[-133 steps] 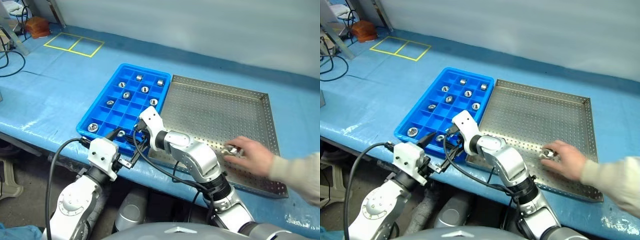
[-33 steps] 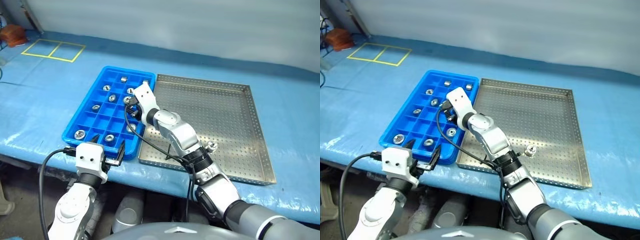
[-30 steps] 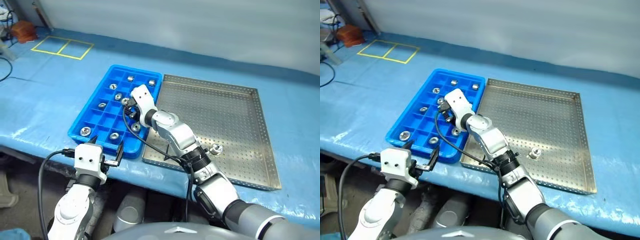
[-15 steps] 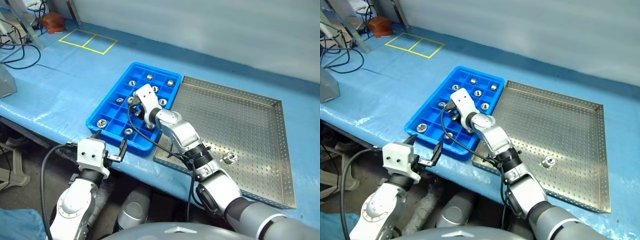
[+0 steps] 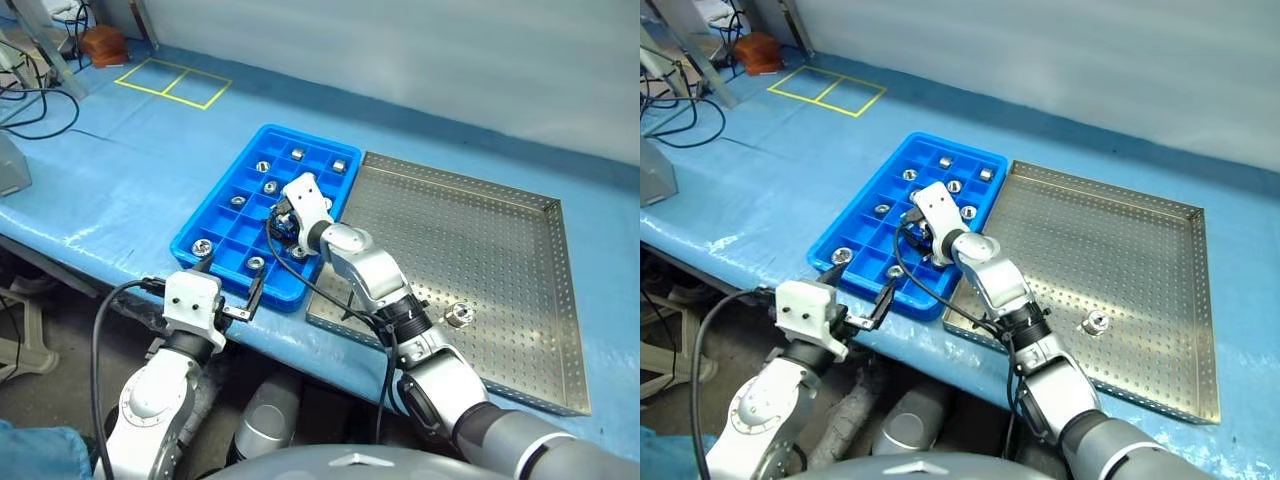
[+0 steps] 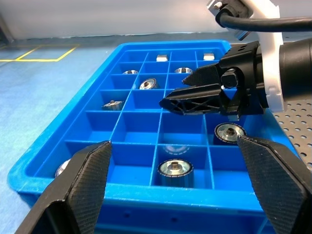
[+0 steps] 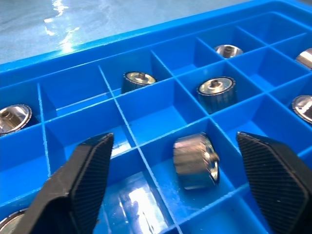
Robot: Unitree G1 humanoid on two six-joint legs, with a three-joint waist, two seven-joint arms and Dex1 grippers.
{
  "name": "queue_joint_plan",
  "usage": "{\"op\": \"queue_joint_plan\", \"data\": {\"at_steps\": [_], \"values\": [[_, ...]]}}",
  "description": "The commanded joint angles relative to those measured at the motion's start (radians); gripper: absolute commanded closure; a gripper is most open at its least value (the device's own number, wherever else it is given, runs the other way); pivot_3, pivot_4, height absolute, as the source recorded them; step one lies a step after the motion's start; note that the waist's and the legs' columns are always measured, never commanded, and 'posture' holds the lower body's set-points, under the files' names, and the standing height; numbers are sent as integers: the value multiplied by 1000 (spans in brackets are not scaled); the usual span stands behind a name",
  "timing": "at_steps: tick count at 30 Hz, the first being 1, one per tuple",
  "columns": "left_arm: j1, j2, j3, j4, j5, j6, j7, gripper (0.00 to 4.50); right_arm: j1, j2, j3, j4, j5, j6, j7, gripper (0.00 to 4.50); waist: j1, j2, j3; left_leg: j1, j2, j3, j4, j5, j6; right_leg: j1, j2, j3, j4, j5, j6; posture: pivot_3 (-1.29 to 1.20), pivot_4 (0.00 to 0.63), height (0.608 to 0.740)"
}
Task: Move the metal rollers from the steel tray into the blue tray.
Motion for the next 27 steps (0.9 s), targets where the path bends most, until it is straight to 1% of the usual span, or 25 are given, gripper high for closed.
{"op": "queue_joint_plan", "data": {"at_steps": [1, 6, 9, 11, 12, 15, 19, 23, 27], "values": [[-33, 10, -16, 18, -24, 6, -27, 0, 16, -23, -41, -153, 6, 49, -14, 15, -7, 0, 0, 0, 0, 0, 0, 0, 0, 0, 0, 0, 0, 0, 0, 379, 150, 740], [-104, 25, -46, 72, -45, 15, -70, 0, 110, -99, -95, -412, 20, 198, -31, 15, -60, 0, 0, -1, -1, -1, 2, 0, 0, 1, -1, 0, 0, 0, 0, 249, 150, 740], [-167, 34, -64, 108, -53, 30, -97, 0, 177, -136, -137, -563, 26, 296, -53, 15, -111, 1, 0, -1, -1, -1, 2, 0, 0, 1, -2, 0, 0, 1, 1, 180, 150, 740], [-223, 40, -77, 141, -78, 76, -128, 0, 222, -157, -165, -654, 25, 356, -72, 15, -157, 1, 0, -1, -1, -1, 3, 0, 0, 1, -2, 0, 0, 1, 1, 144, 150, 740], [-248, 47, -85, 156, -84, 87, -143, 0, 240, -163, -176, -691, 26, 382, -82, 15, -189, 1, 0, -1, -1, -1, 3, 0, 0, 2, -2, 0, 0, 1, 1, 114, 150, 740], [-348, 56, -120, 221, -100, 98, -196, 0, 313, -187, -221, -822, 30, 461, -103, 15, -262, 1, 0, 0, -1, -1, 3, 0, 0, 3, -1, 1, 1, 1, 1, 54, 150, 740], [-464, 57, -161, 307, -101, 106, -250, 0, 398, -206, -258, -945, 41, 515, -116, 15, -354, 1, 0, 2, -1, 0, 3, 0, 1, 3, -1, 4, 1, 1, 1, -19, 150, 740], [-593, 33, -203, 433, -92, 133, -272, 0, 483, -208, -282, -1036, 45, 531, -134, 15, -405, 1, 0, 4, -1, -1, 3, 0, 1, 4, 0, 6, 3, 1, 1, -67, 150, 740], [-688, 17, -261, 548, -67, 108, -312, 0, 566, -182, -288, -1098, 49, 504, -163, 15, -431, 1, 0, 5, -1, 0, 3, 0, 1, 4, 0, 7, 4, 1, 2, -100, 150, 740]]}}
